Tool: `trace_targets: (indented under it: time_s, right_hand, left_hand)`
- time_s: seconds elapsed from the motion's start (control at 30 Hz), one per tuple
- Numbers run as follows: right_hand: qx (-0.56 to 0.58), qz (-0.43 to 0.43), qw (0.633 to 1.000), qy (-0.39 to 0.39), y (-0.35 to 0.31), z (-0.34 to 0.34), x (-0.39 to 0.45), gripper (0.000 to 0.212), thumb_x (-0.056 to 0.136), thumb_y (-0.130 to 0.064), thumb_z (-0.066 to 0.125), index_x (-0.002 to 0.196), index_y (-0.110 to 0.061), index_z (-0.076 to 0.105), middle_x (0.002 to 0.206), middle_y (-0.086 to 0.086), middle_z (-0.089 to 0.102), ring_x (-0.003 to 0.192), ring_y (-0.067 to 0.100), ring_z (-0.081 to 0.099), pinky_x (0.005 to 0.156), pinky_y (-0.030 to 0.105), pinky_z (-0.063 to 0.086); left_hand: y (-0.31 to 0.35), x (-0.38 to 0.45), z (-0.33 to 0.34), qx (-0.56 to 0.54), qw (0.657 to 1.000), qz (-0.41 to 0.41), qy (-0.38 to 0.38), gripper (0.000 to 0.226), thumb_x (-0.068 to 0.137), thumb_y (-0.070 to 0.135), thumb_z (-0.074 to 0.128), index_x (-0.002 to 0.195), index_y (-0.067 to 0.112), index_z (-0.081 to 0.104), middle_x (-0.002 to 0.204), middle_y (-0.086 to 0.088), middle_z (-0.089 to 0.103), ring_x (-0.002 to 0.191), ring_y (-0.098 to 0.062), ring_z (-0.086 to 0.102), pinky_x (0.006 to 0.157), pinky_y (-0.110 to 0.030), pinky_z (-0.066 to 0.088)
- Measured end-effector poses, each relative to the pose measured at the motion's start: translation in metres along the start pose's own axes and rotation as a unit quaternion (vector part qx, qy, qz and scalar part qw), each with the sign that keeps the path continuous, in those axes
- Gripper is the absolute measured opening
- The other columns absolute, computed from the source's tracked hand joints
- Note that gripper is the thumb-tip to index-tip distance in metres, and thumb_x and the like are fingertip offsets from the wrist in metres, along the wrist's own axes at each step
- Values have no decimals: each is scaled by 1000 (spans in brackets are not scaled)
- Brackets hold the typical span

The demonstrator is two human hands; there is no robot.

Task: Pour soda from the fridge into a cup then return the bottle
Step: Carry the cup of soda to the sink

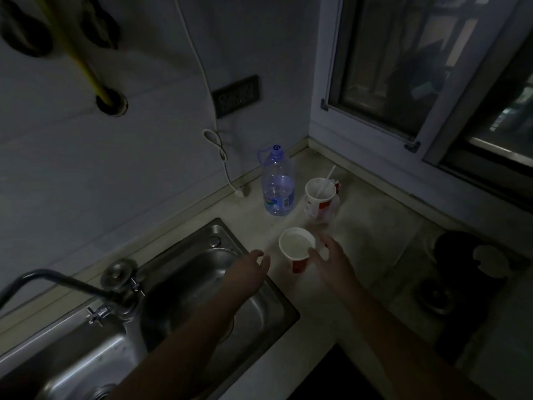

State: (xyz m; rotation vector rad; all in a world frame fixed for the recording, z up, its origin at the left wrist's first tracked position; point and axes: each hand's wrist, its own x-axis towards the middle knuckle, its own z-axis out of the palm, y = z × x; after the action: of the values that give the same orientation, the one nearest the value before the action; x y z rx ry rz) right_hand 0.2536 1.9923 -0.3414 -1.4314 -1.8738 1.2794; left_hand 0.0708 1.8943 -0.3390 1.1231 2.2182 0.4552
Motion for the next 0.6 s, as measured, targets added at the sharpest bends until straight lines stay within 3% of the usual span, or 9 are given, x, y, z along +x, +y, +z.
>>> trace_targets:
  time_s: [0.07, 0.13, 0.27, 0.37, 0.47, 0.53, 0.6]
  right_hand:
    - [-78, -44, 996, 8, -8, -2, -8, 50, 91, -29, 62, 136, -15, 46, 136, 4, 51, 122, 19, 50, 92, 25, 39]
    - [-155, -99, 983, 6, -15, 2, -17, 49, 88, -31, 63, 132, -14, 50, 132, 5, 55, 120, 21, 51, 95, 30, 43]
    - [-291, -186, 938, -6, -29, 18, -38, 55, 90, -39, 57, 137, -13, 48, 140, 7, 50, 129, 24, 45, 107, 38, 37]
    - [-367, -210, 906, -24, -45, 31, -52, 66, 89, -52, 31, 142, -14, 43, 147, 6, 42, 136, 25, 36, 113, 41, 25]
    - [-404, -223, 885, -51, -57, 48, -65, 68, 91, -56, 23, 145, -17, 36, 150, 4, 38, 139, 24, 32, 115, 41, 18]
    - [-419, -229, 875, -73, -66, 59, -75, 78, 85, -60, 8, 146, -19, 33, 150, 4, 37, 139, 24, 31, 115, 42, 18]
    - [-430, -235, 867, -93, -75, 72, -85, 74, 88, -60, 7, 147, -21, 29, 151, 3, 35, 139, 24, 29, 114, 42, 18]
  left_hand:
    - [-3, -13, -10, 166, 984, 53, 29, 53, 98, 53, 36, 141, 22, 45, 139, -5, 53, 126, -23, 51, 103, -39, 43]
    - [-4, -29, -19, 250, 961, 100, 64, 58, 97, 57, 33, 144, 24, 39, 148, -5, 44, 136, -23, 41, 108, -43, 38]
    - [-10, -59, -34, 263, 957, 102, 72, 64, 96, 59, 36, 150, 24, 28, 159, -7, 24, 147, -25, 19, 116, -48, 26]
    - [-21, -79, -41, 280, 949, 102, 100, 68, 95, 61, 34, 150, 23, 27, 159, -8, 22, 148, -25, 17, 115, -46, 25]
    - [-41, -95, -46, 308, 937, 111, 124, 69, 93, 62, 23, 151, 24, 26, 160, -5, 22, 148, -23, 16, 115, -43, 25]
    - [-53, -107, -52, 321, 932, 111, 129, 76, 87, 64, 10, 150, 26, 26, 160, -4, 23, 148, -23, 16, 115, -44, 24]
    - [-65, -123, -59, 326, 930, 101, 137, 78, 85, 64, 7, 150, 27, 27, 160, -3, 23, 148, -23, 17, 116, -44, 23]
